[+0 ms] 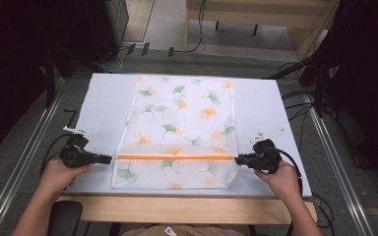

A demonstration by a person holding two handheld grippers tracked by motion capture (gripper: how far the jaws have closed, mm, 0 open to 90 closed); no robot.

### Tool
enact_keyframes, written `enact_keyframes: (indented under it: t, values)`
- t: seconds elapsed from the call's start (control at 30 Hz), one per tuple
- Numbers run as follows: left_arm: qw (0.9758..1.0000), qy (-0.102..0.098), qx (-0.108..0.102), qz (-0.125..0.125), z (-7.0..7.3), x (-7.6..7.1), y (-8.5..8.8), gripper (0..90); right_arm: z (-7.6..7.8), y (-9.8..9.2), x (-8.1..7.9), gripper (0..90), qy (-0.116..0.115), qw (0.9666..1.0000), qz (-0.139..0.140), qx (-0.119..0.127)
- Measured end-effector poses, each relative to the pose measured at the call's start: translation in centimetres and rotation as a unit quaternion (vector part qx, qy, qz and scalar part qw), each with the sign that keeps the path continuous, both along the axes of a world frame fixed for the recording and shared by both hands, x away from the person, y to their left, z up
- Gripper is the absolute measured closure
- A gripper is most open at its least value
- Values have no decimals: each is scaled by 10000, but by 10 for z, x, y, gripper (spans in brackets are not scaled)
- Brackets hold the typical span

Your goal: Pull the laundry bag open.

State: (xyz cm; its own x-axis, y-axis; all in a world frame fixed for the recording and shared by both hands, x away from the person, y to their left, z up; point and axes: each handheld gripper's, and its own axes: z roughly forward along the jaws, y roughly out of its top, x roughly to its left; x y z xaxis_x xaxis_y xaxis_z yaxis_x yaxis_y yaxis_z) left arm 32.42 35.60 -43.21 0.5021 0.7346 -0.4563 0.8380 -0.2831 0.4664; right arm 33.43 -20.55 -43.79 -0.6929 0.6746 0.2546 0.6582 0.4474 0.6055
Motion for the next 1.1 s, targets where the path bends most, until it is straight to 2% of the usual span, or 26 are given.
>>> enact_keyframes:
  t: [0.2,0.47,0.53,0.6,0.73,0.8,0.87,1.0,1.1]
  values:
    - [9999,95,-29,-77,-3,0,-7,900,-3,-6,3,829,54,9999,-109,-30]
    - [9996,189,90,-205,-7,2,-13,900,-5,-8,4,813,118,9998,-146,-44]
    - [9996,191,67,-200,-8,2,-14,899,-5,-7,3,804,105,9998,-151,-57]
    - [9995,215,108,-204,-9,2,-13,867,-6,-8,4,790,108,9998,-152,-52]
    - [9997,111,143,-141,-8,1,-13,799,-6,-9,4,664,50,9998,-192,42]
    - [9996,26,200,-192,-7,1,-13,758,-6,-9,5,596,-8,9998,-204,79]
    - [9997,-107,165,-154,-6,1,-14,705,-5,-9,5,572,-76,9997,-196,100]
    - [9989,-432,159,-104,-3,0,-13,572,-5,-10,5,461,-232,9995,-189,138]
    - [9982,-564,217,-45,-3,0,-12,478,-6,-11,5,433,-307,9992,-185,174]
